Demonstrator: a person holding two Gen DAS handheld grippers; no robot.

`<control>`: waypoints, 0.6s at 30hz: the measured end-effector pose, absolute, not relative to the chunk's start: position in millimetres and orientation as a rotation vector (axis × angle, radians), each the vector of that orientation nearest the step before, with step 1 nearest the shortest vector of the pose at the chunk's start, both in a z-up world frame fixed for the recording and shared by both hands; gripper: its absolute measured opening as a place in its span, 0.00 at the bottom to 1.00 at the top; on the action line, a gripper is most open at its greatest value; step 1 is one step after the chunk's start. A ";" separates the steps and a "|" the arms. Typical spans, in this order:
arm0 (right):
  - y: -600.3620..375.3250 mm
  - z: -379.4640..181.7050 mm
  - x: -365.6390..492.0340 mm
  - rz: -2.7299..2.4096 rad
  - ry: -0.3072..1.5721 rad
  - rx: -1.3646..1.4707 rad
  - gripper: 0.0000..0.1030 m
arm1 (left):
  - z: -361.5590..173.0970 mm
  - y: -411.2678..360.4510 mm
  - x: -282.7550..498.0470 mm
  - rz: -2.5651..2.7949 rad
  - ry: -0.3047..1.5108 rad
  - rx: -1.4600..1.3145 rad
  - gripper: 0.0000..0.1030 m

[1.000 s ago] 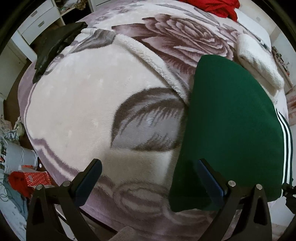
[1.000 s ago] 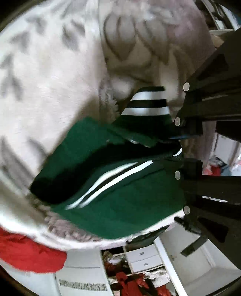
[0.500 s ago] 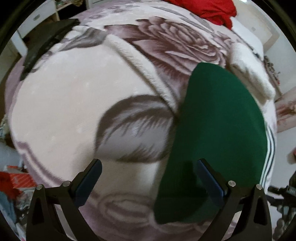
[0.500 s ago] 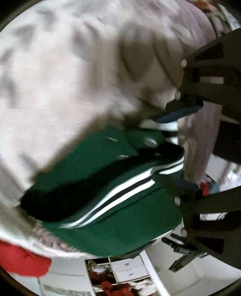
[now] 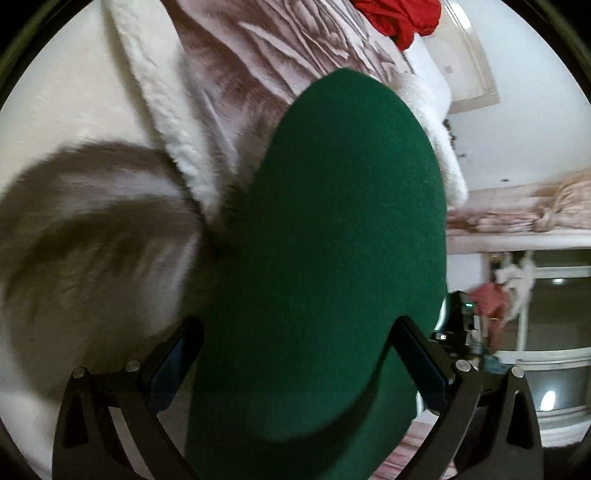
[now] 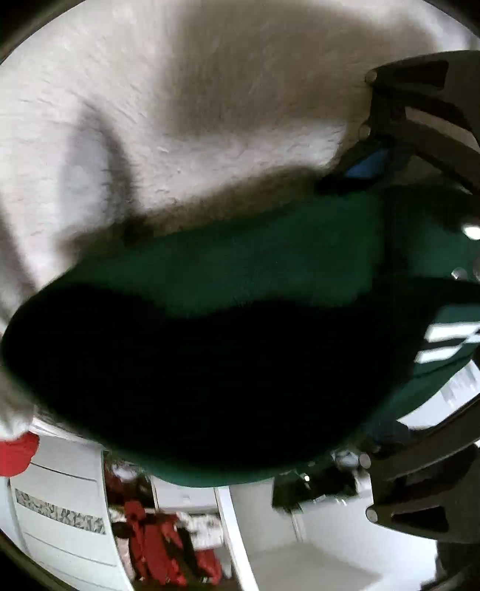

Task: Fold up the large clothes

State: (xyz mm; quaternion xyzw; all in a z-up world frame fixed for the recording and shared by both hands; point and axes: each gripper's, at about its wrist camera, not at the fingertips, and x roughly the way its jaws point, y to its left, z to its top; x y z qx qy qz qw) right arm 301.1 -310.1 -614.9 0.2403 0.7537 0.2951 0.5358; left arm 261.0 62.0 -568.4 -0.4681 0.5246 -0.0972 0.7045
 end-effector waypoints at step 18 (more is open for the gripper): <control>-285.3 -621.6 294.2 0.768 1.766 0.881 0.46 | -525.5 69.1 279.9 -0.322 1.053 -0.998 0.68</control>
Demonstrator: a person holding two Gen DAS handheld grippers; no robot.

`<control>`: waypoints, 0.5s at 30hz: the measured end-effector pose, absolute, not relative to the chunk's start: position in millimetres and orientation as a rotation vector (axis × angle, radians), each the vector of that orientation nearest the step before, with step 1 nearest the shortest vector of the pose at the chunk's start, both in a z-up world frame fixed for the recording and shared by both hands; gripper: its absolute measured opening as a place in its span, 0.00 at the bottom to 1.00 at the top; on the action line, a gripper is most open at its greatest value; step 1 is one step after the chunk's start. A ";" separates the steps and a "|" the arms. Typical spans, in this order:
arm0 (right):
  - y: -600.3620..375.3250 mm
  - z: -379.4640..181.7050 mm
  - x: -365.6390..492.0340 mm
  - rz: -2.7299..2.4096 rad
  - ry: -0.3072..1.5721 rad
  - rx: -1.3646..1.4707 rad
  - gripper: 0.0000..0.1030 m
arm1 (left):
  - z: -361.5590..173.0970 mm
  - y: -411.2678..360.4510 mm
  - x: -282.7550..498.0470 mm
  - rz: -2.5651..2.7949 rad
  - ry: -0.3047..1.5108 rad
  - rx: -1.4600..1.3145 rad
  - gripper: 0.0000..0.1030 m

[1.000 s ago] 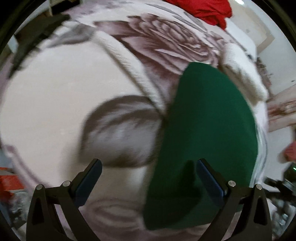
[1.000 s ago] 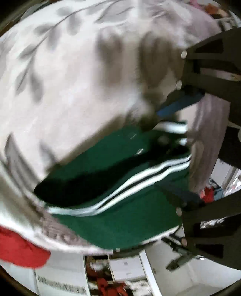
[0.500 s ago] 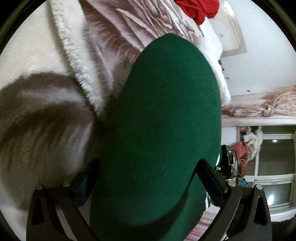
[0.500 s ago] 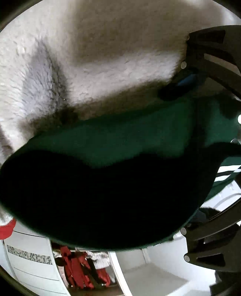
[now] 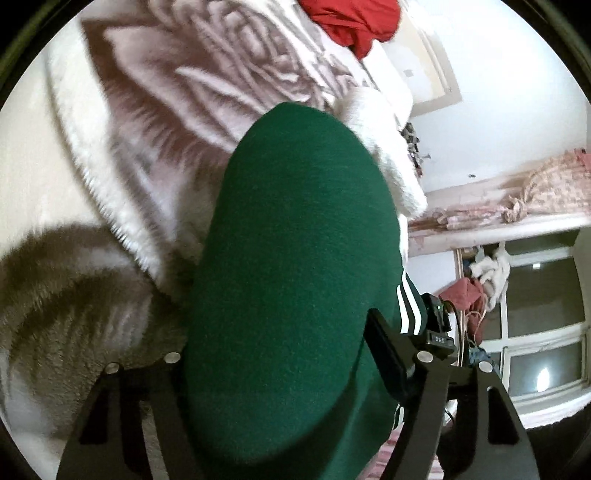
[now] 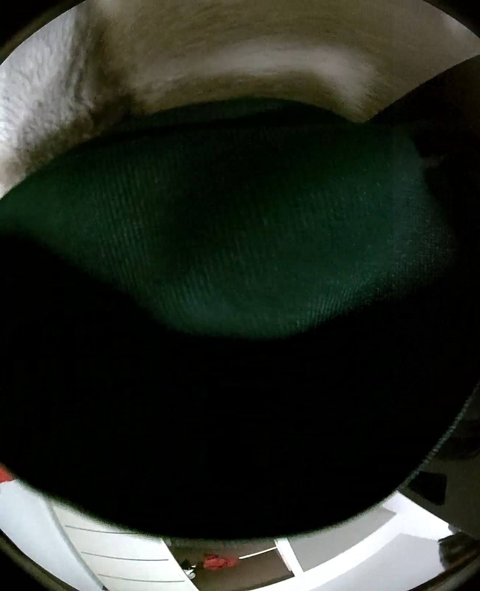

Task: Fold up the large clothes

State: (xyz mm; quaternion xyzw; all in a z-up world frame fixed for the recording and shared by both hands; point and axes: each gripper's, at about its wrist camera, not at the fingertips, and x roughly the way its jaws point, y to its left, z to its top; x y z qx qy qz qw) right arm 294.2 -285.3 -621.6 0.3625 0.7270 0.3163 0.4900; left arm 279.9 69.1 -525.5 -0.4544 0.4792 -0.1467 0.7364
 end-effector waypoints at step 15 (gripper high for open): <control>-331.8 -479.5 337.0 0.735 1.503 0.933 0.41 | -415.7 54.6 396.8 -0.500 0.956 -0.877 0.65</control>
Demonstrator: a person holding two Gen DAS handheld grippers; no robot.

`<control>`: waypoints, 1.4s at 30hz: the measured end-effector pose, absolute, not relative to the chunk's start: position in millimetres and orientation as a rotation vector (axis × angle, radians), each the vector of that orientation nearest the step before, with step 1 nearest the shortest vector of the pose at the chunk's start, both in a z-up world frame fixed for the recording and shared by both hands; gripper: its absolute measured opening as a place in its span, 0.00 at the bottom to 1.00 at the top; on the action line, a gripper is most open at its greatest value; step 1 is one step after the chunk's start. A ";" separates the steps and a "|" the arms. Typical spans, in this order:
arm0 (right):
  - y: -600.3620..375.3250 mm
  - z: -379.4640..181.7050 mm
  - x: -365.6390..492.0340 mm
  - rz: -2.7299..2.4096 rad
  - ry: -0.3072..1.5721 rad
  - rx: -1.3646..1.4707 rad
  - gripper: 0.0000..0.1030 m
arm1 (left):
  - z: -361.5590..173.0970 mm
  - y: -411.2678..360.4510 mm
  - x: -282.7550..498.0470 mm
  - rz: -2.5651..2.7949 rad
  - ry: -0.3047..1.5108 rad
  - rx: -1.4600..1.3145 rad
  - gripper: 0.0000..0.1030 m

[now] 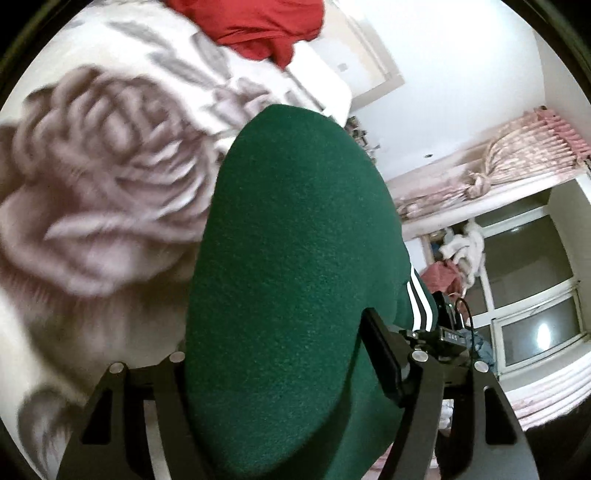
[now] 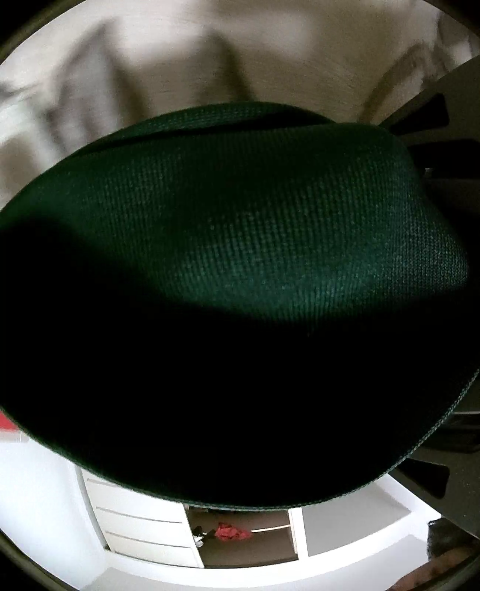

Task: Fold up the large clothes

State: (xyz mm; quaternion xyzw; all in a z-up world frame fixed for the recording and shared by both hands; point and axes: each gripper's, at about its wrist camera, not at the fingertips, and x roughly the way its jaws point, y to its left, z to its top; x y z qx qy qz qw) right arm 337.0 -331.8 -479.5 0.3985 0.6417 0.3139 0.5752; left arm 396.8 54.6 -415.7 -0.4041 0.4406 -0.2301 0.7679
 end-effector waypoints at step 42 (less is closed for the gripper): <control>-334.3 -384.7 513.8 -0.091 1.344 0.009 0.88 | -377.2 -19.4 574.0 -0.051 1.009 -0.145 1.00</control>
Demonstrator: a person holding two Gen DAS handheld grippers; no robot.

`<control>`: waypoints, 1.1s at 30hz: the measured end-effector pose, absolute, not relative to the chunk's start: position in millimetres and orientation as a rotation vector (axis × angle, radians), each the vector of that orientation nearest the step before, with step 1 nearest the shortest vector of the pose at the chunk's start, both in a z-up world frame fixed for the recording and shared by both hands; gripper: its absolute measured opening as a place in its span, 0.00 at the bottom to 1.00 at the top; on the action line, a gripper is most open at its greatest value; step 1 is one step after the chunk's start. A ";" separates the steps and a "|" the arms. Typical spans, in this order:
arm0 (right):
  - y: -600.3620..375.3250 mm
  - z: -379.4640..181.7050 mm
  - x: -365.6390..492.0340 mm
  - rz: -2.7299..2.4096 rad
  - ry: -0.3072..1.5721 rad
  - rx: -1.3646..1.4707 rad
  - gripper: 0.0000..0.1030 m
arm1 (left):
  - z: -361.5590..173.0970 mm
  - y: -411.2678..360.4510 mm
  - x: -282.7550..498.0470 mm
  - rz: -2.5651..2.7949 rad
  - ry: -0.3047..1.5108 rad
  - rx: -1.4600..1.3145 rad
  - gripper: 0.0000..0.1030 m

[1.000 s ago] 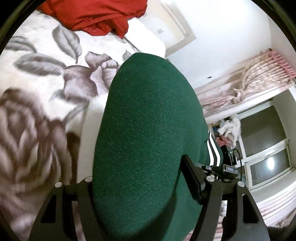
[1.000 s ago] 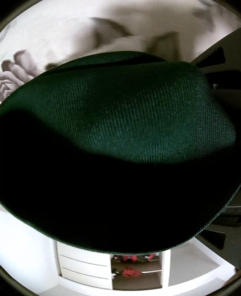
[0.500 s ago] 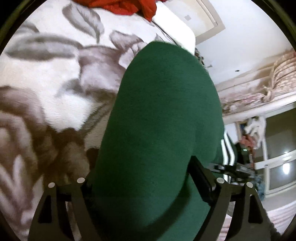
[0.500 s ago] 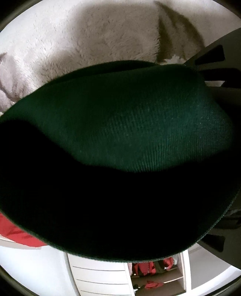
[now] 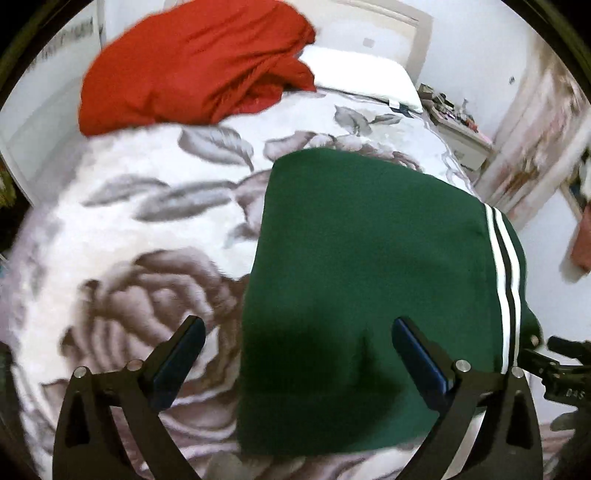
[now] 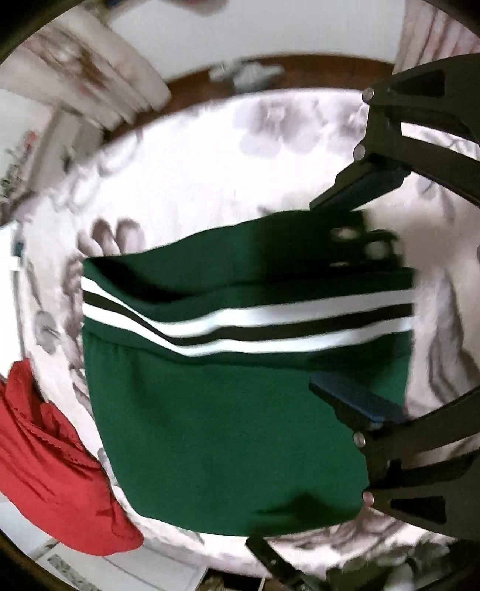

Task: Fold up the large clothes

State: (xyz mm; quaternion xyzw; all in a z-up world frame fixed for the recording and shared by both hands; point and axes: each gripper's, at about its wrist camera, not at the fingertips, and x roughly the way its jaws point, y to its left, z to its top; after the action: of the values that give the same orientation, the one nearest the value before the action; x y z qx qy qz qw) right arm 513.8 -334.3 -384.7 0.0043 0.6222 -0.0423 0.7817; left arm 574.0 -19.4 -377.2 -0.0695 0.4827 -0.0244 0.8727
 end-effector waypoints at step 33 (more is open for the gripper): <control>-210.3 71.4 98.3 -0.191 0.884 -0.049 0.89 | -59.1 -50.6 265.4 0.037 0.731 -0.077 1.00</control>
State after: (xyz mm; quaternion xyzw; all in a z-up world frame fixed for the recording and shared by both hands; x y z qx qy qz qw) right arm 98.3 -210.3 71.4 -0.0238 0.4270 -0.0923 0.8992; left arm 265.4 -50.6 -59.0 -0.0376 0.3574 0.0179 0.9330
